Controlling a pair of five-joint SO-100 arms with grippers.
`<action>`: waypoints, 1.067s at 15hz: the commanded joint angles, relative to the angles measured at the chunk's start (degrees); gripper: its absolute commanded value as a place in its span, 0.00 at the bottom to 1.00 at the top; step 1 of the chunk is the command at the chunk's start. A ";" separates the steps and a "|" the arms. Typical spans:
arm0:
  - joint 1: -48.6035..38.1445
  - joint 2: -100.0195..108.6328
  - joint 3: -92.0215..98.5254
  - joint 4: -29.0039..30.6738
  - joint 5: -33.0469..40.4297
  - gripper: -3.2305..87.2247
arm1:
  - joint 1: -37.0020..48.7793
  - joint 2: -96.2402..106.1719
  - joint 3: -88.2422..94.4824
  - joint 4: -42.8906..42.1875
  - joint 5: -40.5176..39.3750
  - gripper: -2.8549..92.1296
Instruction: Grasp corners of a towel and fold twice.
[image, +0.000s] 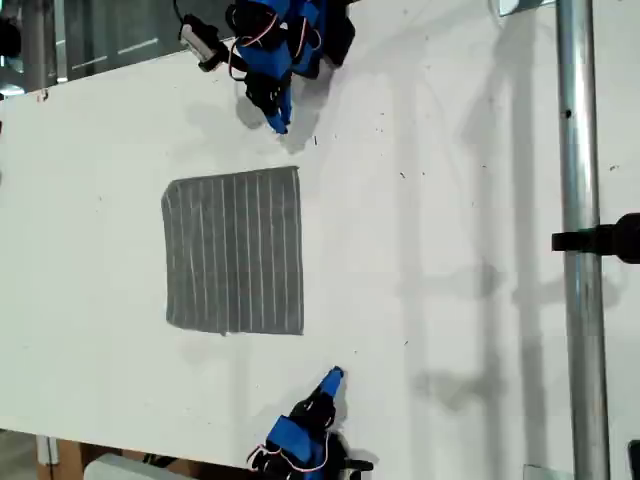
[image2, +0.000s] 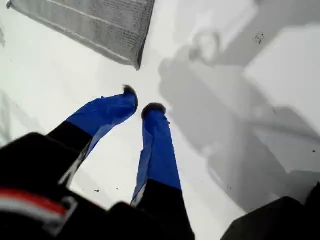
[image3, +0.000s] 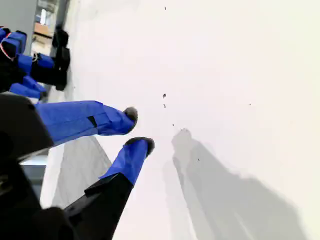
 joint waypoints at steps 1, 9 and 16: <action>-22.41 0.26 0.53 -0.09 -29.36 0.04 | -14.15 0.44 -1.32 0.70 -0.26 0.03; -22.41 0.26 0.53 -0.09 -29.18 0.03 | -12.48 0.44 -4.66 -2.02 -2.81 0.03; -22.94 0.26 0.62 0.00 -29.53 0.02 | -4.83 -57.66 -52.38 -5.10 -39.90 0.03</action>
